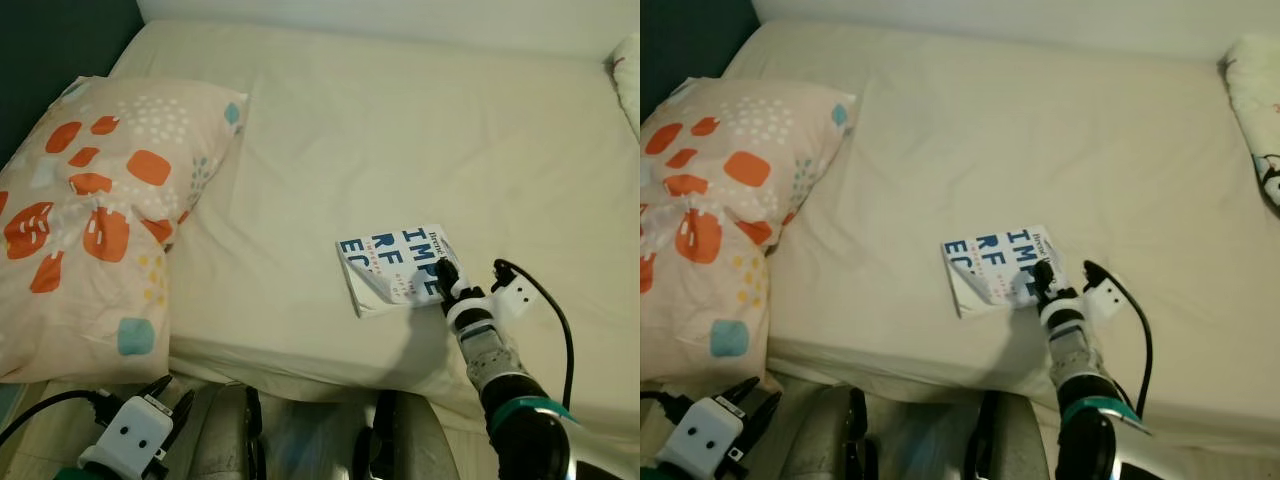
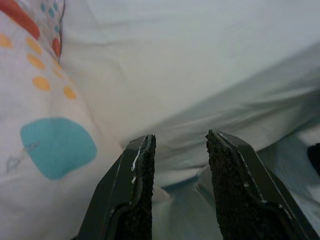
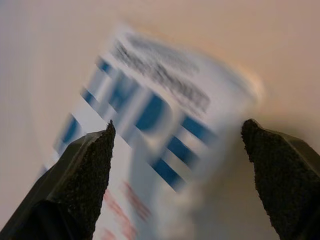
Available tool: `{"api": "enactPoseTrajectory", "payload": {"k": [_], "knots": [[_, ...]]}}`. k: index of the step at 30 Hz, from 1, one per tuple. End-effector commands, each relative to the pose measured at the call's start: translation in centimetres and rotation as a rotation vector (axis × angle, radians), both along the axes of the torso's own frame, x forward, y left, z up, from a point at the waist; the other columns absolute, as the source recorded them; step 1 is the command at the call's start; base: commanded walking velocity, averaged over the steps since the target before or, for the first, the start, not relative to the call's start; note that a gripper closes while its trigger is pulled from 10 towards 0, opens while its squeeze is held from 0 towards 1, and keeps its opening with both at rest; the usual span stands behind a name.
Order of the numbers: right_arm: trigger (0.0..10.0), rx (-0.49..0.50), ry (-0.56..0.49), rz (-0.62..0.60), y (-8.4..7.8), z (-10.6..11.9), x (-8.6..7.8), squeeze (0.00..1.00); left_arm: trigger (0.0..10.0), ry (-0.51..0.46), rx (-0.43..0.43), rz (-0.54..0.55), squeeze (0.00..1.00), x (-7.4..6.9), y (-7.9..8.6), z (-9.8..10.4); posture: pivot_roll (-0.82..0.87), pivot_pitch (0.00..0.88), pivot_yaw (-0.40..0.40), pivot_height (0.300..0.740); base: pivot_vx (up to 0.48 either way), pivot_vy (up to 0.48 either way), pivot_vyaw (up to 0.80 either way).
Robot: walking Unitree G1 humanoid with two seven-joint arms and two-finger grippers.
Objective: Clean up the room
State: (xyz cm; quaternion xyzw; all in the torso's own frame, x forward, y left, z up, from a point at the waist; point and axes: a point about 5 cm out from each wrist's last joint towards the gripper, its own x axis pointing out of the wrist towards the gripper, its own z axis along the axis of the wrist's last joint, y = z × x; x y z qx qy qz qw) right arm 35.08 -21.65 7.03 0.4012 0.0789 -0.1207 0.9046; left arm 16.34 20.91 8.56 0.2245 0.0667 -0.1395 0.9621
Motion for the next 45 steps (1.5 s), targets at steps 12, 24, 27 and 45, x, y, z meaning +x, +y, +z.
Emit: {"api": "enactPoseTrajectory", "payload": {"k": [12,24,27,45], "knots": [[10.0,0.045,0.190,0.022,2.1,-4.7,-2.9,1.00,10.0,0.064,0.015,-0.001,0.00,-1.1,0.5,-0.4,0.27,0.307,0.069,0.611,0.000,0.000,0.00],[10.0,0.456,0.132,-0.088,6.1,-4.9,-2.6,1.00,10.0,0.076,0.037,0.001,0.00,-1.8,1.3,0.1,0.30,0.320,0.074,0.611,0.000,0.000,0.00],[10.0,0.488,0.128,-0.073,7.1,-4.8,-2.5,0.98,10.0,0.079,0.041,0.005,0.00,-1.9,1.5,0.2,0.31,0.322,0.074,0.611,0.000,0.000,0.00],[10.0,0.570,-0.028,0.111,12.6,-1.6,-0.5,0.25,10.0,0.093,0.044,0.017,0.00,-2.9,1.7,0.3,0.31,0.334,0.064,0.611,0.000,0.000,0.00]]}}
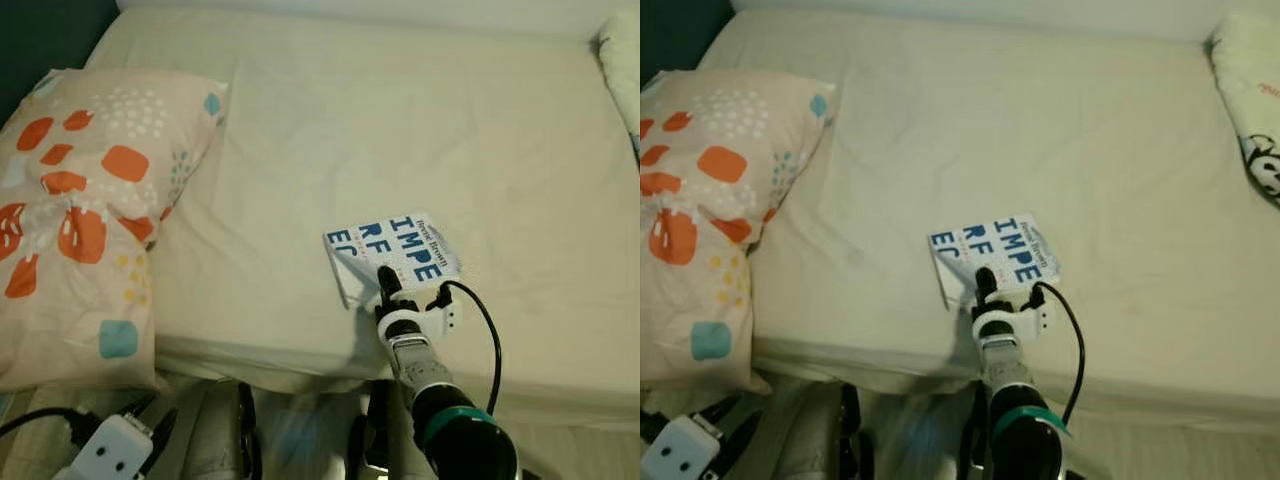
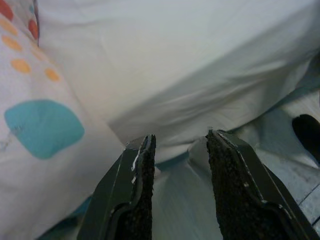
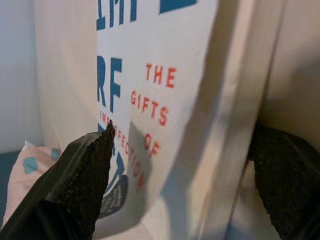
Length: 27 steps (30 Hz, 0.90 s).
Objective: Clean up the room
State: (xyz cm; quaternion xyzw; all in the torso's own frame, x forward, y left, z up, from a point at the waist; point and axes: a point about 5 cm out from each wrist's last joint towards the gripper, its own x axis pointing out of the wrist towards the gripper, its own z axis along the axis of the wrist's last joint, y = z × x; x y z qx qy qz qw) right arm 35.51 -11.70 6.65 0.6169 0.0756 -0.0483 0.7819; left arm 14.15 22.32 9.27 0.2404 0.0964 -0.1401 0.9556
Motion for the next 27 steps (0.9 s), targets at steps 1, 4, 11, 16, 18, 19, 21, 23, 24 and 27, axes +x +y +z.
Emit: {"api": "enactPoseTrajectory", "payload": {"k": [1,4,11,16,18,19,21,23,24,27], "knots": [[10.0,0.061,0.057,0.065,2.6,-1.2,-1.0,0.25,10.0,0.039,0.002,0.010,0.00,-0.7,0.3,-0.5,0.31,0.334,0.064,0.611,0.000,0.000,0.00],[10.0,0.111,0.023,0.030,2.6,-0.4,-0.5,0.00,10.0,0.038,0.002,0.012,0.00,-0.7,0.3,-0.4,0.32,0.341,0.063,0.611,0.000,0.000,0.00],[10.0,0.166,-0.004,-0.007,2.6,0.2,-0.1,0.00,10.0,0.039,0.002,0.015,0.00,-0.7,0.3,-0.3,0.32,0.348,0.062,0.611,0.000,0.000,0.00],[0.0,0.183,-0.005,-0.027,2.3,0.1,-0.1,0.00,10.0,0.038,0.004,0.022,0.00,-0.9,0.5,-0.2,0.32,0.350,0.062,0.611,0.000,0.000,0.00],[0.0,0.179,-0.004,-0.023,2.3,0.0,-0.2,0.00,10.0,0.038,0.003,0.025,0.00,-0.9,0.5,-0.2,0.32,0.348,0.062,0.611,0.000,0.000,0.00],[0.0,0.176,-0.003,-0.021,2.3,-0.1,-0.3,0.00,10.0,0.038,0.003,0.025,0.00,-0.9,0.6,-0.3,0.32,0.348,0.062,0.611,0.000,0.000,0.00],[0.0,0.176,-0.003,-0.021,2.3,-0.1,-0.3,0.00,10.0,0.038,0.003,0.025,0.00,-0.9,0.6,-0.3,0.32,0.348,0.062,0.611,0.000,0.000,0.00],[0.0,0.175,-0.001,-0.020,2.3,-0.2,-0.3,0.00,10.0,0.037,0.002,0.025,0.00,-0.8,0.5,-0.3,0.32,0.347,0.062,0.611,0.000,0.000,0.00],[0.0,0.173,0.001,-0.021,2.2,-0.2,-0.3,0.00,10.0,0.036,0.001,0.024,0.00,-0.7,0.5,-0.3,0.32,0.344,0.063,0.611,0.000,0.000,0.00],[0.0,0.173,0.003,-0.023,2.0,-0.3,-0.4,0.00,10.0,0.033,-0.002,0.023,0.00,-0.6,0.3,-0.3,0.32,0.343,0.064,0.611,0.000,0.000,0.00]]}}
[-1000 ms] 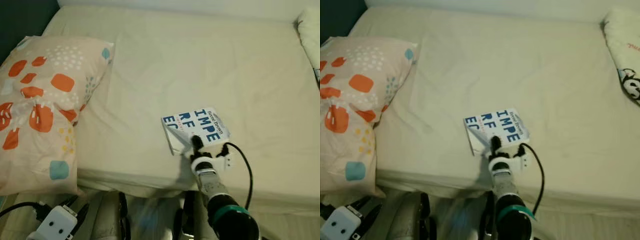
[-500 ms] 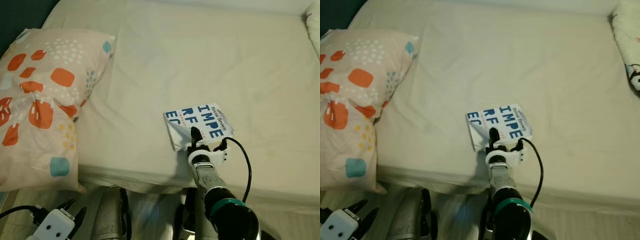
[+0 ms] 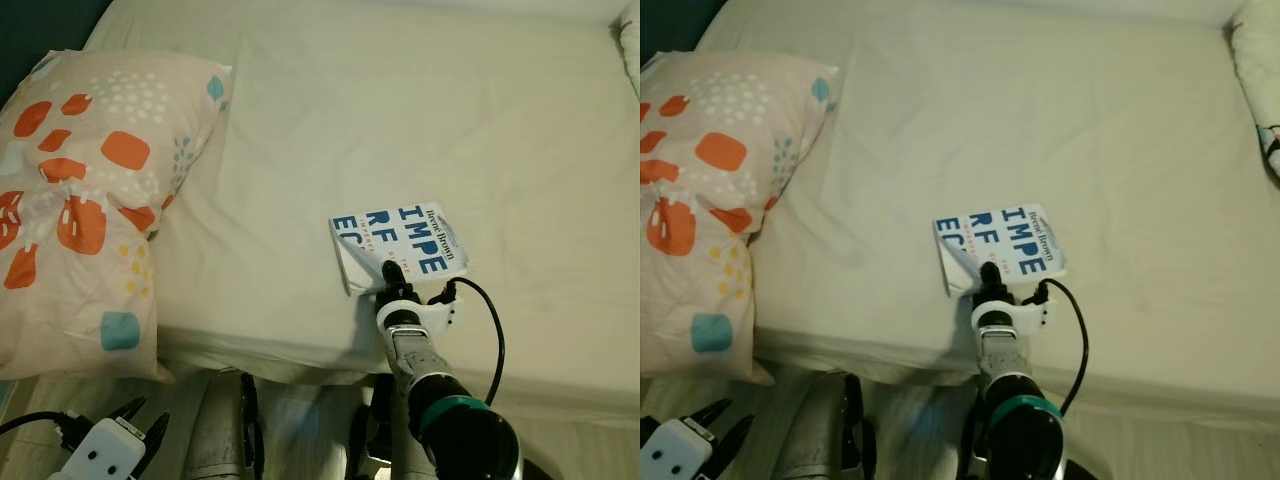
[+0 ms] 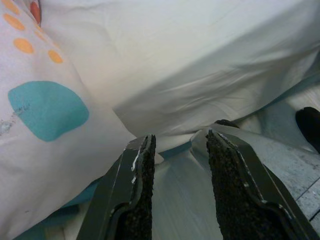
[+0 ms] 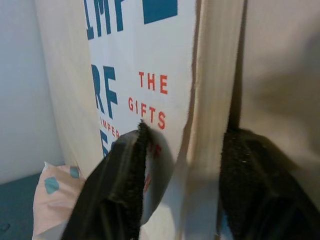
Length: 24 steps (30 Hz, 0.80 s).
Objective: Clean up the room
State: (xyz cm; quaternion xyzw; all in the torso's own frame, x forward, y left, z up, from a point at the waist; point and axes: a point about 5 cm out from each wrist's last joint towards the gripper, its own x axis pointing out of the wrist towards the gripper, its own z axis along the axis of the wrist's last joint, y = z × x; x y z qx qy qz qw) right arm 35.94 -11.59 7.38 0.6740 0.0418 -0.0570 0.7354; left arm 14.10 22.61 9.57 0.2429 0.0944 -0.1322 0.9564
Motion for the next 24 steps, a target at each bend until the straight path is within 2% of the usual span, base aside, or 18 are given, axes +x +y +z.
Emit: {"api": "enactPoseTrajectory", "payload": {"k": [1,16,19,23,24], "knots": [[0.0,0.031,0.039,0.047,1.8,-1.1,-0.8,0.00,10.0,0.041,-0.010,0.008,0.00,-0.5,0.0,-0.7,0.32,0.341,0.064,0.611,0.000,0.000,0.00],[0.0,-0.012,0.021,0.097,1.9,-1.0,-0.8,0.00,10.0,0.026,-0.013,0.016,0.00,0.2,0.0,-0.8,0.29,0.307,0.052,0.611,0.000,0.000,0.00],[0.0,-0.098,-0.006,0.167,1.2,-1.0,-0.8,0.00,10.0,0.004,-0.029,0.023,0.00,1.2,-0.5,-1.2,0.27,0.270,0.038,0.611,0.000,0.000,0.00],[0.0,-0.106,-0.007,0.172,1.1,-1.0,-0.8,0.00,10.0,0.002,-0.031,0.024,0.00,1.3,-0.5,-1.3,0.27,0.270,0.038,0.611,0.000,0.000,0.00],[0.0,-0.149,-0.020,0.198,0.6,-1.1,-0.8,0.00,10.0,-0.009,-0.039,0.028,0.00,1.8,-0.7,-1.5,0.23,0.221,0.021,0.611,0.000,0.000,0.00]]}}
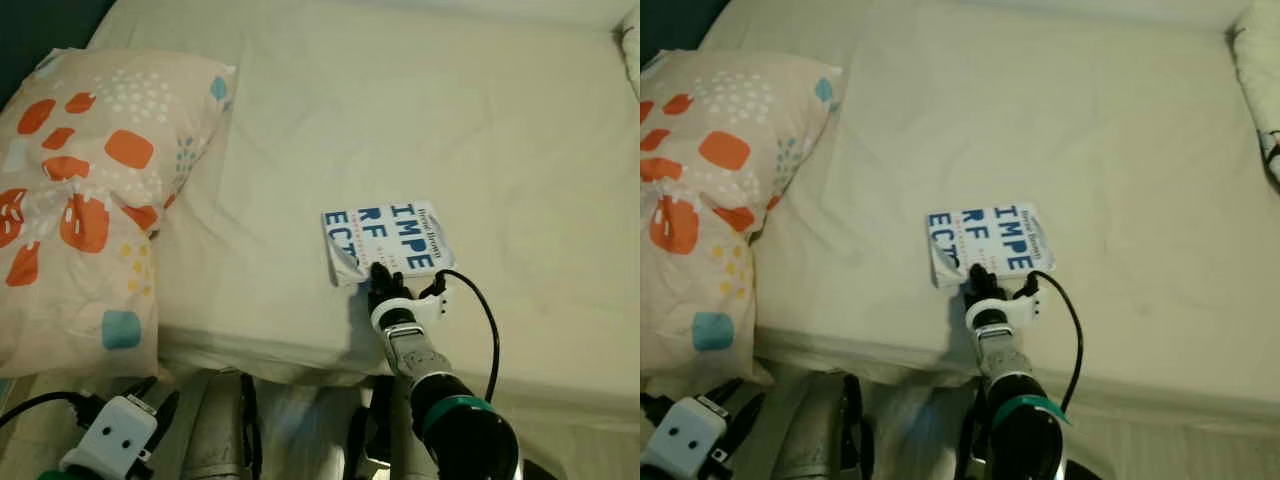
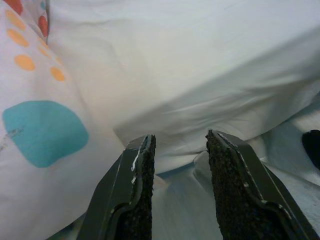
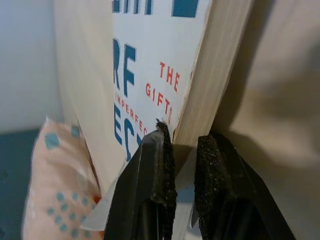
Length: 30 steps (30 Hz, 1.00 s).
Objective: Clean up the room
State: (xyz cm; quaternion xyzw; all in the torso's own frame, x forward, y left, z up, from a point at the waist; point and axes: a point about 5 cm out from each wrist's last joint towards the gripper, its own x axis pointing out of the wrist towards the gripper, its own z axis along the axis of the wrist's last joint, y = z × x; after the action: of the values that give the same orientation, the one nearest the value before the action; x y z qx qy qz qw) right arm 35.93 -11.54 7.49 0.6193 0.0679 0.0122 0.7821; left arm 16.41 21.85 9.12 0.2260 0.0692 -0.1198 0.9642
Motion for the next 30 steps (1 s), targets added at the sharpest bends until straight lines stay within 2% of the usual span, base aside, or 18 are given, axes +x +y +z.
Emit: {"api": "enactPoseTrajectory", "payload": {"k": [1,5,10,13,15,16,17,19,20,22,23,24,25,26,27,29,30], "knots": [[0.0,-0.065,0.023,0.074,-0.1,-1.3,-0.9,0.00,10.0,0.031,-0.008,0.015,0.00,0.0,-0.2,-1.2,0.22,0.203,0.016,0.611,0.000,0.000,0.00],[0.0,-0.131,0.009,0.093,-1.6,-1.6,-1.1,0.00,10.0,0.006,-0.025,0.023,0.00,1.1,-0.8,-1.6,0.19,0.162,0.006,0.611,0.000,0.000,0.00],[0.0,-0.146,0.003,0.088,-2.2,-1.9,-1.3,0.00,10.0,-0.001,-0.032,0.024,0.00,1.5,-1.1,-1.8,0.18,0.144,0.001,0.611,0.000,0.000,0.00],[0.0,-0.154,0.002,0.105,-3.0,-2.7,-2.1,0.00,10.0,-0.012,-0.043,0.023,0.00,1.9,-1.6,-1.9,0.17,0.128,-0.002,0.611,0.000,0.000,0.00],[0.0,-0.213,0.003,0.215,-3.0,-3.9,-3.3,0.00,10.0,-0.017,-0.050,0.021,0.00,2.2,-1.8,-2.1,0.16,0.113,0.004,0.611,0.000,0.000,0.00],[0.0,-0.213,0.003,0.215,-3.0,-3.9,-3.3,0.00,10.0,-0.017,-0.050,0.021,0.00,2.2,-1.8,-2.1,0.16,0.113,0.004,0.611,0.000,0.000,0.00],[0.0,-0.242,0.005,0.270,-2.8,-4.4,-3.8,0.00,10.0,-0.019,-0.051,0.019,0.00,2.3,-1.9,-2.2,0.16,0.113,0.004,0.611,0.000,0.000,0.00],[0.0,-0.365,-0.004,0.467,-2.0,-5.5,-5.0,0.00,10.0,-0.022,-0.055,0.008,0.00,2.7,-2.1,-2.3,0.14,0.105,0.013,0.611,0.000,0.000,0.00],[0.0,-0.365,-0.004,0.467,-2.0,-5.5,-5.0,0.00,10.0,-0.022,-0.055,0.008,0.00,2.7,-2.1,-2.3,0.14,0.105,0.013,0.611,0.000,0.000,0.00],[0.0,-0.464,-0.019,0.626,-1.4,-6.1,-5.9,0.00,10.0,-0.025,-0.056,-0.001,0.00,3.0,-2.2,-2.4,0.14,0.105,0.016,0.611,0.000,0.000,0.00],[0.0,-0.464,-0.019,0.626,-1.4,-6.1,-5.9,0.00,10.0,-0.025,-0.056,-0.001,0.00,3.0,-2.2,-2.4,0.14,0.105,0.016,0.611,0.000,0.000,0.00],[0.0,-0.539,-0.043,0.766,-0.7,-6.5,-6.6,0.00,10.0,-0.027,-0.055,-0.005,0.00,3.1,-2.2,-2.4,0.14,0.104,0.018,0.611,0.000,0.000,0.00],[0.0,-0.539,-0.043,0.766,-0.7,-6.5,-6.6,0.00,10.0,-0.027,-0.055,-0.005,0.00,3.1,-2.2,-2.4,0.14,0.104,0.018,0.611,0.000,0.000,0.00],[0.0,-0.573,-0.063,0.838,-0.4,-6.7,-6.9,0.00,10.0,-0.028,-0.055,-0.006,0.00,3.2,-2.2,-2.4,0.14,0.106,0.018,0.611,0.000,0.000,0.00],[0.0,-0.573,-0.063,0.838,-0.4,-6.7,-6.9,0.00,10.0,-0.028,-0.055,-0.006,0.00,3.2,-2.2,-2.4,0.14,0.106,0.018,0.611,0.000,0.000,0.00],[0.0,-0.627,-0.117,0.946,0.1,-6.6,-7.2,0.00,10.0,-0.031,-0.052,-0.009,0.00,3.2,-2.2,-2.4,0.15,0.108,0.015,0.611,0.000,0.000,0.00],[0.0,-0.627,-0.117,0.946,0.1,-6.6,-7.2,0.00,10.0,-0.031,-0.052,-0.009,0.00,3.2,-2.2,-2.4,0.15,0.108,0.015,0.611,0.000,0.000,0.00]]}}
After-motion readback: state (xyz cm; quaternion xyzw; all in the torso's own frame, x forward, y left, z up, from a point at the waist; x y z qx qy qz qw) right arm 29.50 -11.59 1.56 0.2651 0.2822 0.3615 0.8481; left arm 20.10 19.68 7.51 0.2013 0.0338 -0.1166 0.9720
